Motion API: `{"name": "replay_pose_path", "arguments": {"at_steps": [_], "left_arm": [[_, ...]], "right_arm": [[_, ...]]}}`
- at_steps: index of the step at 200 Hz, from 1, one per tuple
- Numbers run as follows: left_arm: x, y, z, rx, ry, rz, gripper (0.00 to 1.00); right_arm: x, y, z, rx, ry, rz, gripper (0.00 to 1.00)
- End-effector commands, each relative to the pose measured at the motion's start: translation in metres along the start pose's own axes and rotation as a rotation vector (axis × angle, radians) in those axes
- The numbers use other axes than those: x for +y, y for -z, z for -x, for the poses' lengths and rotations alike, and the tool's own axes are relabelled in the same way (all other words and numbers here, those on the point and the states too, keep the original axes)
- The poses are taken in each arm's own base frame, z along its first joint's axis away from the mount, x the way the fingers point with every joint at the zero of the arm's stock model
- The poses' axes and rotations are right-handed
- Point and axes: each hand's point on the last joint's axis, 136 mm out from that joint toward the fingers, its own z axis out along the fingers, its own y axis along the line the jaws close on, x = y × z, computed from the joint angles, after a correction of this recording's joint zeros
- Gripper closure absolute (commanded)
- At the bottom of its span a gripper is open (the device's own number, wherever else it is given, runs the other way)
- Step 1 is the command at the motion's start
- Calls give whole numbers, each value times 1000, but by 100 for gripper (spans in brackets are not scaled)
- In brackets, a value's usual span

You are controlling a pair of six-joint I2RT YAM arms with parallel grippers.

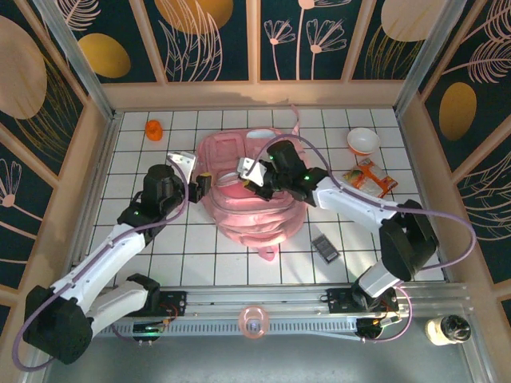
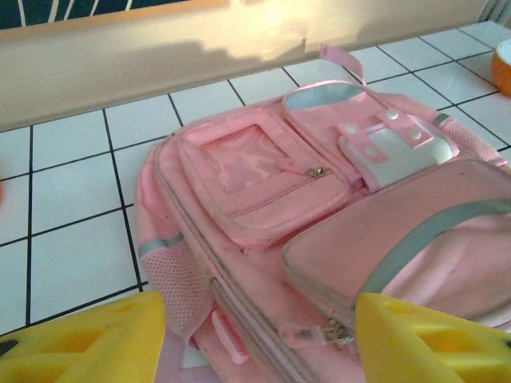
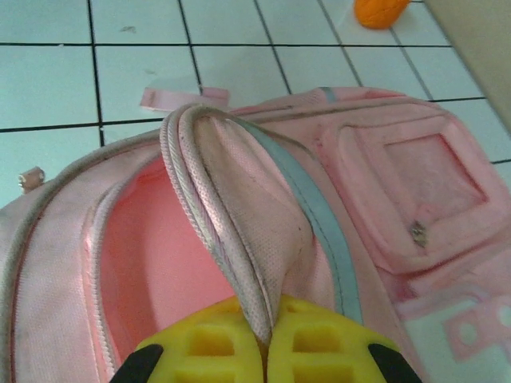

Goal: Pack the student bag

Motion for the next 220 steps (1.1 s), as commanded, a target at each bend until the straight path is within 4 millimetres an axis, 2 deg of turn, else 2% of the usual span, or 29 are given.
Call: {"name": "replay_pose_path", "arguments": {"at_steps": [1,21,43,61,83,94,106,124,143,168,179,195,220], "left_arm": [[-3,9,5,-15,32,-17,35],[-1,12,5,-24,21,-6,34],[-15,14,7,-34,-23,-88,29],[-30,17,9,-62,-62,-173,26],[-37,18,13,-91,-88,-212,25],[-38,17,13,-90,-98,-221,25],[-39,14,13,-86,-100,-224,25],[-38,11,15,-82,-96,-221,25],[-39,10,18,-86,-88,-226,25],[-40,11,20,-103,-79,-229,25],[-40,11,20,-108,-77,-228,25],[-40,11,18,-106,-70,-230,25],[-41,10,16,-102,-64,-239,25]], "right_arm": [[-8,-5,44,-139,47,14,98],[-6,-4,51,-158,2,43,79],[-4,6,53,-153,-102,54,58],[-5,23,49,-147,-237,43,47],[-14,48,30,-96,-474,-22,39],[-21,59,9,-44,-624,-81,36],[-28,70,-22,41,-799,-156,34],[-28,91,-81,206,-1058,-284,31],[-4,113,-145,408,-1273,-382,30],[48,143,-215,694,-1455,-485,26],[70,152,-235,790,-1499,-506,24],[93,157,-253,855,-1543,-513,21],[106,144,-257,795,-1591,-454,18]]}}
